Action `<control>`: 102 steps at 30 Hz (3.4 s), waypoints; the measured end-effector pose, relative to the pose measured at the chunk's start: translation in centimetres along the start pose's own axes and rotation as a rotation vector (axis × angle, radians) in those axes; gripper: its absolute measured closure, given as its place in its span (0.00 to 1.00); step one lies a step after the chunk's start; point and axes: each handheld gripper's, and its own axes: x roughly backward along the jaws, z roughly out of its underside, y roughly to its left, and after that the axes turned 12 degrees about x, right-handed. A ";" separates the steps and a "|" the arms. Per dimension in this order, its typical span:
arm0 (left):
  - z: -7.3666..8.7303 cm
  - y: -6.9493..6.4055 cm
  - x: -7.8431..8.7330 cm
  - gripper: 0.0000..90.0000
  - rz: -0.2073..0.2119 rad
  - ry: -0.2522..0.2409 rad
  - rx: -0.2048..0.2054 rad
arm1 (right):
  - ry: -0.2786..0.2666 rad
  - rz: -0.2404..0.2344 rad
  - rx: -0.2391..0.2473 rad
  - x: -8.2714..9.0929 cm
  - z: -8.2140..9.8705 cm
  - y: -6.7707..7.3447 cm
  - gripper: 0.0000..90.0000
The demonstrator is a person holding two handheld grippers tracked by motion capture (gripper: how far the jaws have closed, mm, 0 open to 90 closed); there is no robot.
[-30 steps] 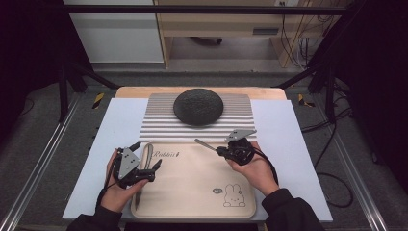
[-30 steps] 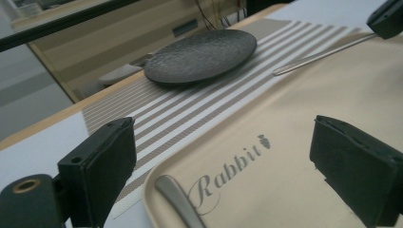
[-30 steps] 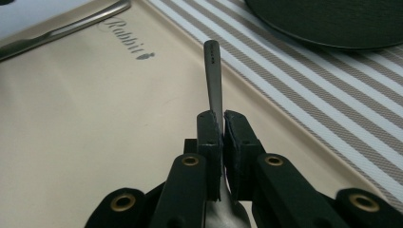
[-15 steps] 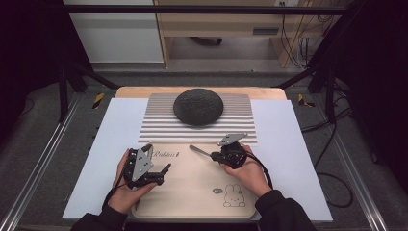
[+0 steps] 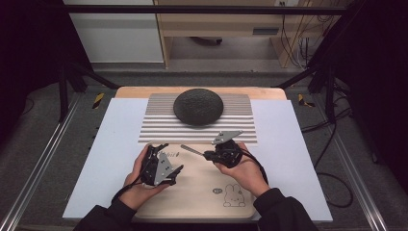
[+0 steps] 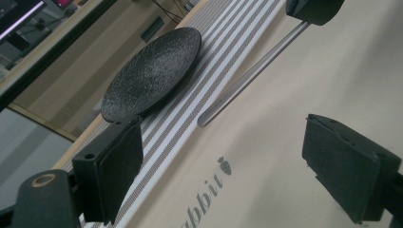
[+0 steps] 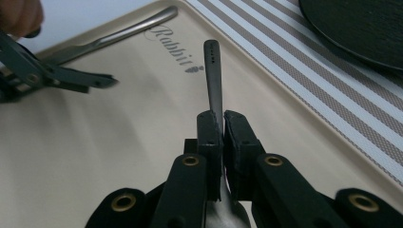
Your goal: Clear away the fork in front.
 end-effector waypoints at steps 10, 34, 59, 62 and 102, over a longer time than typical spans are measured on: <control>-0.7 -0.9 -0.9 0.27 -0.078 -0.001 -0.157 | -0.009 -0.040 0.050 0.0 -2.0 1.3 0.95; -2.1 -3.4 -1.5 0.72 -0.174 -0.032 -0.449 | -0.013 -0.066 0.082 0.2 -3.7 2.0 0.95; -1.8 -4.0 -1.3 0.97 -0.116 0.017 -0.545 | -0.032 -0.170 0.005 0.6 -4.6 1.0 0.86; -1.7 -4.0 -1.2 0.97 -0.111 0.015 -0.538 | -0.071 -0.149 -0.014 1.2 -4.6 0.6 0.81; -1.8 -1.8 -0.2 0.97 -0.058 0.064 -0.607 | -0.223 0.202 -0.194 5.9 4.9 -2.1 0.25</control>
